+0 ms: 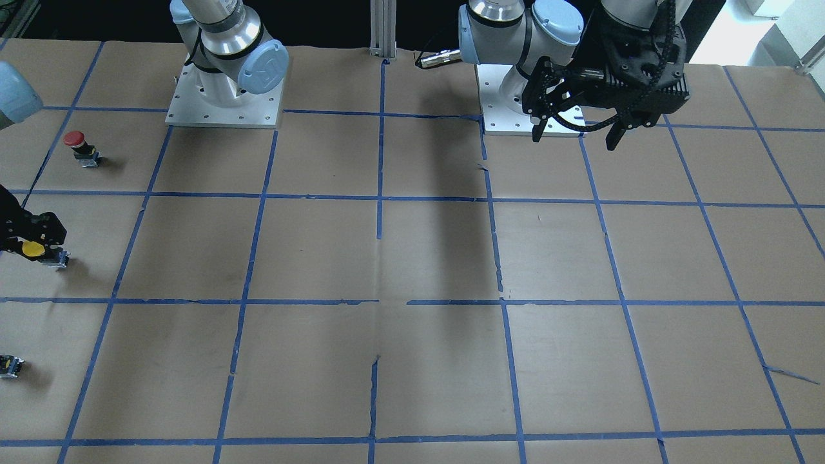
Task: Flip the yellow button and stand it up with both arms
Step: 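Lower the yellow button upright onto the table with the right gripper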
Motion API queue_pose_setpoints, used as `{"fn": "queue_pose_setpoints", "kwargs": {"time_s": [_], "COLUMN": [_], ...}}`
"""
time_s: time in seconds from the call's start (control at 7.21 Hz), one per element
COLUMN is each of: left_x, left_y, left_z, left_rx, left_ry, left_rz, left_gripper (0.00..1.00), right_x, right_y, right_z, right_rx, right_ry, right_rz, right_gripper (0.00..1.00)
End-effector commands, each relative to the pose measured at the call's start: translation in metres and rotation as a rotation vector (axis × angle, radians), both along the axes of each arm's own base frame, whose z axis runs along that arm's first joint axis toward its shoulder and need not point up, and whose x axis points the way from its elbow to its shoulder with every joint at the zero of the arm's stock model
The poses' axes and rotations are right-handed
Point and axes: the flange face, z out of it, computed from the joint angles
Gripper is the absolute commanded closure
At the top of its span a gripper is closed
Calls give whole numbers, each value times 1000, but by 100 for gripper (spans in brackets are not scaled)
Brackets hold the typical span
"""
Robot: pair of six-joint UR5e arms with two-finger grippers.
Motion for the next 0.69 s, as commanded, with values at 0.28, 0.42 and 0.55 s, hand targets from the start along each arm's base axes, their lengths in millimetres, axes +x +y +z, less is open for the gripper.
{"fn": "queue_pose_setpoints", "kwargs": {"time_s": [0.28, 0.42, 0.55], "left_x": [-1, 0, 0], "left_y": [-9, -9, -9], "left_z": [7, 6, 5], "left_rx": [-10, -7, -5], "left_ry": [0, -1, -1], "left_rz": [-15, -15, -14], "left_gripper": [1, 1, 1], "right_x": [2, 2, 2], "right_y": [3, 3, 3], "right_z": [0, 0, 0], "right_rx": [2, 1, 4], "right_ry": [1, 2, 1], "right_rz": [8, 5, 4], "right_gripper": [68, 60, 54]}}
